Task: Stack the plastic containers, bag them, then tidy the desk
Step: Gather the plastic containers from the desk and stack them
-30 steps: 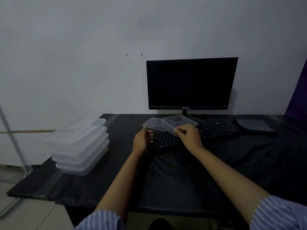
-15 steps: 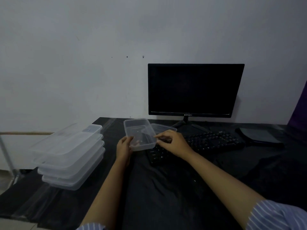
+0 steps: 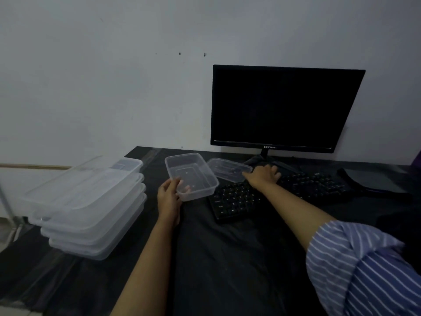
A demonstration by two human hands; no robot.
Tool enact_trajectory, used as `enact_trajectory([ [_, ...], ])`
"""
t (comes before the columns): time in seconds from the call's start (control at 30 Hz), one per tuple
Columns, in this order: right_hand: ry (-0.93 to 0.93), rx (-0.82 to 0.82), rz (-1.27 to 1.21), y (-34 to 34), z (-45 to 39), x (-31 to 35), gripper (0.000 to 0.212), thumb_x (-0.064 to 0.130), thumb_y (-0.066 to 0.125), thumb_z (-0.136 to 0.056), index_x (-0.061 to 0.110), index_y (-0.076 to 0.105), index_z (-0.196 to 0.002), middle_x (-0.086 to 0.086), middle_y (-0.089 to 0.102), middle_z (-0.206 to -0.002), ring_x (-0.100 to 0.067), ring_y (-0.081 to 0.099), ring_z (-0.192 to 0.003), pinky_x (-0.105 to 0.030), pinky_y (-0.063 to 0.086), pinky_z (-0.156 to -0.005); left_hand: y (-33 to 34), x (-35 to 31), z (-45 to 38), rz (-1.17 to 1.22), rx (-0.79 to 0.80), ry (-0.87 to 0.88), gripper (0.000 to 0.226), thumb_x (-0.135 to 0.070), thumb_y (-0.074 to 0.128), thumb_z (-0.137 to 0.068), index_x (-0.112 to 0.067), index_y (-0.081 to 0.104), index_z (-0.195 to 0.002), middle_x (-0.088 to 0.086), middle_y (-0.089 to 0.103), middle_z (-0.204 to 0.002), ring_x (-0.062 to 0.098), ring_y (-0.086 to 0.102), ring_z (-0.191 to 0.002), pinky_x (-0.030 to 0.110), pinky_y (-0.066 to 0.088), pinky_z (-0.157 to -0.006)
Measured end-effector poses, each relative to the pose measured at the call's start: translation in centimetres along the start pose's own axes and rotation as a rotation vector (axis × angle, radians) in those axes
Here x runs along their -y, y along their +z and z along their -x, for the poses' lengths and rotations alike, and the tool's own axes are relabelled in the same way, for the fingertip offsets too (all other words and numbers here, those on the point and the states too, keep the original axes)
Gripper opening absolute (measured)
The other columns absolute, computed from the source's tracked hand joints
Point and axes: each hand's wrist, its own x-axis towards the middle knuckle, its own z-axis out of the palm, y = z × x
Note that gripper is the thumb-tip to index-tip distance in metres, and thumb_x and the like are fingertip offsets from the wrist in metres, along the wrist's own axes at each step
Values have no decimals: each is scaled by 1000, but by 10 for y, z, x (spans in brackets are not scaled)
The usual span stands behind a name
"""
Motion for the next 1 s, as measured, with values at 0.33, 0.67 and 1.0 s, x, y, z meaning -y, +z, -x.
enact_trajectory([
  [0.33,105,135,13,0,-18,15,104,80,57,-70,12,37,-146,-18,22,-157,-37,17,-143,-48,15,-113,-1,5,-9,-4,48,-14,48,-20,62,-90,0,47,-132,22,61,-123,36,65,-102,42,55,-88],
  [0.67,-88,-91,-839,-3,-4,39,42,25,69,-89,2,49,-118,-15,64,-118,-30,63,-105,-31,46,-83,1,-3,-3,84,43,-96,40,-19,59,-92,4,56,-124,17,62,-109,29,63,-96,39,54,-88],
  [1.0,-535,-194,-937,-15,54,57,29,21,55,-98,17,66,-125,0,70,-117,-10,67,-102,-24,55,-88,2,-8,2,64,37,-106,55,-25,51,-97,-2,35,-144,29,48,-135,42,51,-123,42,47,-92],
])
